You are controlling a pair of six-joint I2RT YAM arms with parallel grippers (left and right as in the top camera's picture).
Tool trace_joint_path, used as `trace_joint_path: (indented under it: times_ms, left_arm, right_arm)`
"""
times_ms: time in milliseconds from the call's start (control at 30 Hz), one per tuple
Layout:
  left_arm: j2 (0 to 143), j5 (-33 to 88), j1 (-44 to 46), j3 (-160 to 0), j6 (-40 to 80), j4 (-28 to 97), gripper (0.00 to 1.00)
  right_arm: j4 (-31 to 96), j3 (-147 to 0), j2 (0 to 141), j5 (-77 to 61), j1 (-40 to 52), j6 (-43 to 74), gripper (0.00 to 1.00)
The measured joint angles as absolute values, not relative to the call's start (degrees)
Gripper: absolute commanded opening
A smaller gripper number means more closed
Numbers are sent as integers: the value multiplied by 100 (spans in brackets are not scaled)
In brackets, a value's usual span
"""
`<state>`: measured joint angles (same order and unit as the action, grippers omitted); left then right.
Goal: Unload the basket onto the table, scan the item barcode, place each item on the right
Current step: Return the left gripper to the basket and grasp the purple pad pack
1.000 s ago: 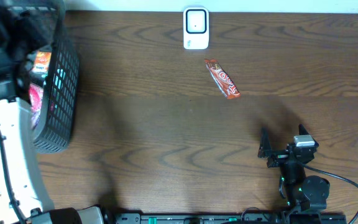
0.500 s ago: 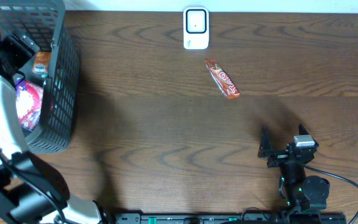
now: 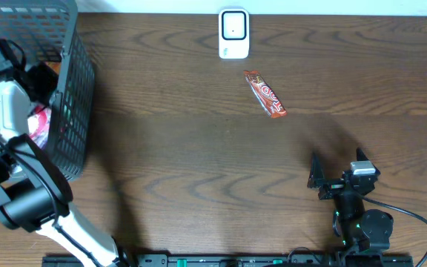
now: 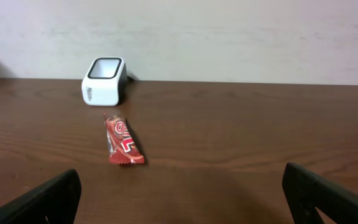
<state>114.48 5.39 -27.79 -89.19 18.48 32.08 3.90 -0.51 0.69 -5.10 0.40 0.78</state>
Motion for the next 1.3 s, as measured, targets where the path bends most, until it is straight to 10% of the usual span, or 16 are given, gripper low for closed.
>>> trace_joint_path:
  times_ms: [1200, 1300]
  left_arm:
    - [11083, -808, -2731, -8484, 2379, 4313, 79]
    - [11275, -858, -2729, -8473, 2381, 4327, 66]
  right_arm:
    - [390, -51, 69, -510, 40, 78, 99]
    - [390, -51, 69, -510, 40, 78, 99]
